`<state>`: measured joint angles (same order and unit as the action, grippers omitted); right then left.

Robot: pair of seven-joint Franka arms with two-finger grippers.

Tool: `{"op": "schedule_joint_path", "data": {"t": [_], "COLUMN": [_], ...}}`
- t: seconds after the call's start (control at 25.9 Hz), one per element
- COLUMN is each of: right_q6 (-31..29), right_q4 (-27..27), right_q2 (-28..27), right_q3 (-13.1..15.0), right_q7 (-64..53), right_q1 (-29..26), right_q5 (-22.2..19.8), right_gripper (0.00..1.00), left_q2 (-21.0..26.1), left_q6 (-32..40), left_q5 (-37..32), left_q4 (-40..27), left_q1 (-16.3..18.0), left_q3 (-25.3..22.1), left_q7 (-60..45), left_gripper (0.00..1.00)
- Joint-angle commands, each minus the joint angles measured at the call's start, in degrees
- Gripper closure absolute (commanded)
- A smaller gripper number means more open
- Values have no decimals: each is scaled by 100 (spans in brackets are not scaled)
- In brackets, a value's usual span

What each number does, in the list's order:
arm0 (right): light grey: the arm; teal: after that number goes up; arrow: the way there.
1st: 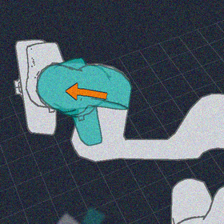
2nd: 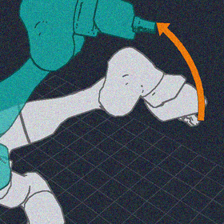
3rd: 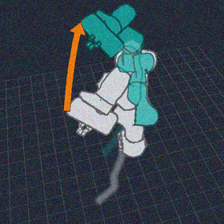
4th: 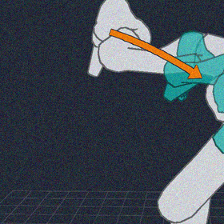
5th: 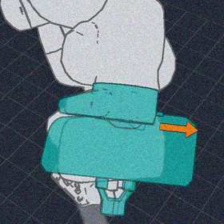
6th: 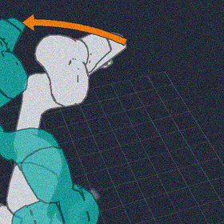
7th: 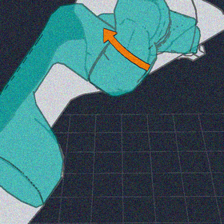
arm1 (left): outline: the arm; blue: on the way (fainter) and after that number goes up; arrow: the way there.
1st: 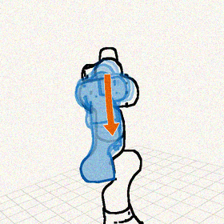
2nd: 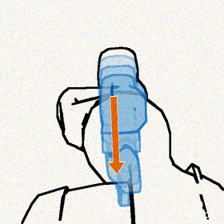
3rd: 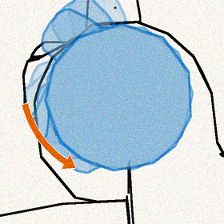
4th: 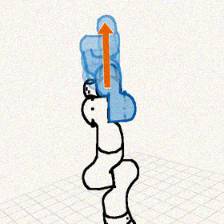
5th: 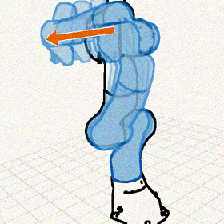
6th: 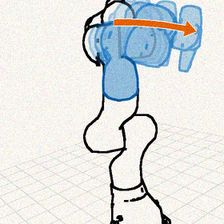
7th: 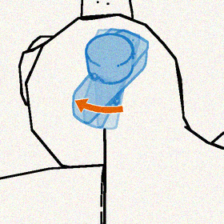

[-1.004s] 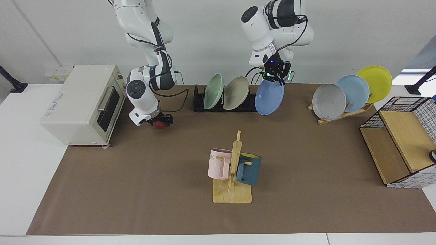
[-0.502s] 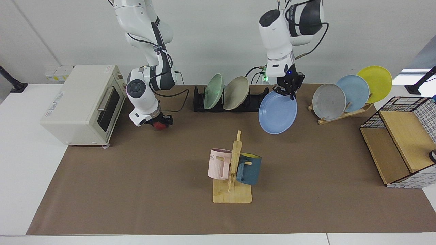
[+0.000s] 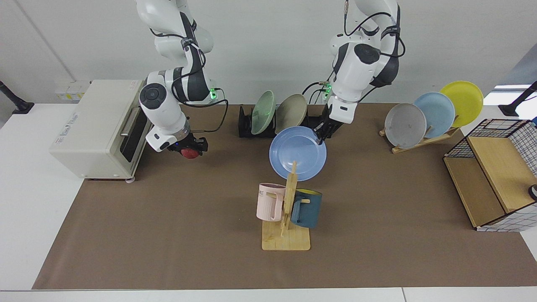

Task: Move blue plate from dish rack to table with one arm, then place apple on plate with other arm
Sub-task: 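Lay the plate with the left gripper while the right gripper lifts the apple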

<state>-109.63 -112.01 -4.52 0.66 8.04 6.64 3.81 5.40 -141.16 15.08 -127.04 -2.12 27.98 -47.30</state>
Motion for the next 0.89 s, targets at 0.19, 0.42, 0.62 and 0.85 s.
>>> {"op": "schedule_joint_path", "data": {"t": [0.19,0.42,0.62,0.85], "right_q6": [311,302,250,57], "right_q4": [214,232,232,232], "right_q2": [109,118,127,127], "right_q3": [-13,-13,-75,-75], "right_q7": [-162,-145,-92,48], "right_q1": [-49,21,57,566], "right_q5": [85,85,50,32], "right_gripper": [100,100,100,100], "left_q2": [40,58,93,-39], "left_q6": [-421,-456,-368,1096], "left_q5": [66,-31,-119,-1128], "left_q4": [-278,-243,-138,485], "left_q1": [-96,-113,-8,88], "left_q3": [-56,-64,-126,-398], "left_q7": [308,669,713,853], "left_gripper": [100,0,0,0]}}
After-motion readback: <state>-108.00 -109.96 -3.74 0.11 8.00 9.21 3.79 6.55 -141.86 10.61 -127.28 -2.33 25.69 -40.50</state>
